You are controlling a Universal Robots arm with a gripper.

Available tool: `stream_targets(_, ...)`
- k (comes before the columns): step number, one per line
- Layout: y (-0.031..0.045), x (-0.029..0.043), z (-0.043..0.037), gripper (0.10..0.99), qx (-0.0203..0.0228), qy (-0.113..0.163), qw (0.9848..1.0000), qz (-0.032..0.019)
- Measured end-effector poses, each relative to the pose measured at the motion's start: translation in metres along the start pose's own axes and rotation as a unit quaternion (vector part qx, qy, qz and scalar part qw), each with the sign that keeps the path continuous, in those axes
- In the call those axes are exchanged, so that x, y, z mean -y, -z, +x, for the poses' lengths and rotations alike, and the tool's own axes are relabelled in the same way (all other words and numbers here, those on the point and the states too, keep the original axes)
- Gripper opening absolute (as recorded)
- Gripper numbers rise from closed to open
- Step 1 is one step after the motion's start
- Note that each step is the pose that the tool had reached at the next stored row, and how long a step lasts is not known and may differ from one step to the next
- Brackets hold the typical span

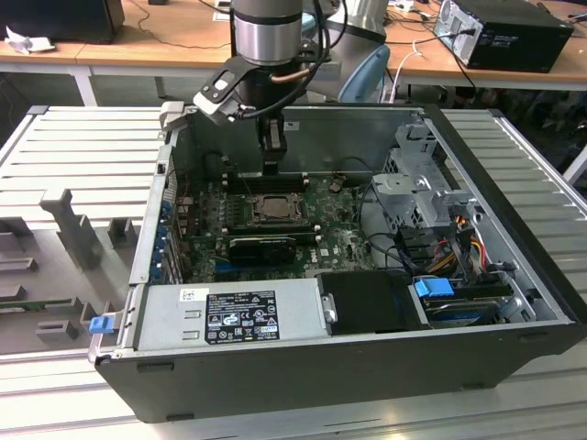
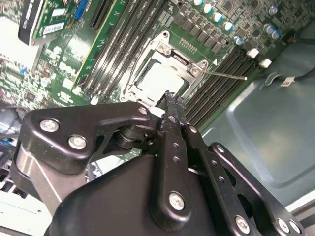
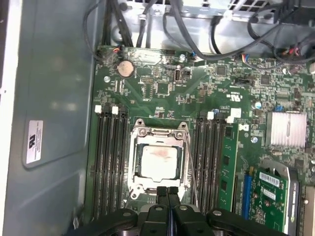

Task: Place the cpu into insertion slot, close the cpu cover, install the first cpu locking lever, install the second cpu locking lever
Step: 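Install the first cpu locking lever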

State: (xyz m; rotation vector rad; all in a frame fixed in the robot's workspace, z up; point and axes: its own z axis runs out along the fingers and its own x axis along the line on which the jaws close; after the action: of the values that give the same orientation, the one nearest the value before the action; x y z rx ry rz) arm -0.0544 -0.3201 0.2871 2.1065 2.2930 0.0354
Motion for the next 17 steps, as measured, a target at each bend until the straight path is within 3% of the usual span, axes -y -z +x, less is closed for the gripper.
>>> stream_targets(4,-0.0007,0.0001,0.0000,0.106,-0.0017,0.048,0.9988,-0.0002)
stream_targets(11,-0.0030,0.0004,-0.0002,0.106,-0.0028,0.076,0.9971,-0.0004)
stream_targets(17,-0.0032,0.0005,-0.0004,0.106,-0.0045,0.126,0.9920,-0.0006)
